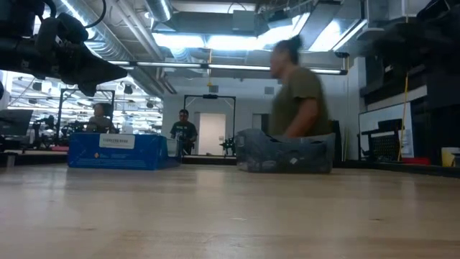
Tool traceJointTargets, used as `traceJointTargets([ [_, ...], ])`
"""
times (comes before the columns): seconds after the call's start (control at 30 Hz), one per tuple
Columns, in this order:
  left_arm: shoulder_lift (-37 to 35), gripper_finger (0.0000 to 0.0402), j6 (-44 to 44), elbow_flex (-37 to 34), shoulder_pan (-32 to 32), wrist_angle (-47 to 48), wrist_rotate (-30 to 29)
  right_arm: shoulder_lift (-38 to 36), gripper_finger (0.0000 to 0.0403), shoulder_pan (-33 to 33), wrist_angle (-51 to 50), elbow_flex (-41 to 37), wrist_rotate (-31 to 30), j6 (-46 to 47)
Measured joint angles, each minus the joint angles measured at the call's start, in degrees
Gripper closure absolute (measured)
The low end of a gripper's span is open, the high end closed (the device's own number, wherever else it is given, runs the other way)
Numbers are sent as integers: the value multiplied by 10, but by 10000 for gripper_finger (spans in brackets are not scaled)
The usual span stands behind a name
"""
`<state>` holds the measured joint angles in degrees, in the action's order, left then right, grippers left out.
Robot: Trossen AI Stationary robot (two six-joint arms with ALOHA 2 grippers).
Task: Pick and place USB-C Cables
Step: Return to Home Position
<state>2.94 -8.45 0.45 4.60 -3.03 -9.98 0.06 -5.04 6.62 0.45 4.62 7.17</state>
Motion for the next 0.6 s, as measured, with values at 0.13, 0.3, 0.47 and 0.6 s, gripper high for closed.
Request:
traceJointTargets([
  [0.13,0,401,0,0,0,0,0,-1,222,3,-20,0,0,-1],
  [0.3,0,401,0,0,0,0,2,5,222,18,-51,0,-21,-2],
  [0.47,0,401,0,0,0,0,0,0,222,19,-54,0,-35,-2],
  [0.6,0,401,0,0,0,0,0,1,222,19,-54,0,-35,-2],
])
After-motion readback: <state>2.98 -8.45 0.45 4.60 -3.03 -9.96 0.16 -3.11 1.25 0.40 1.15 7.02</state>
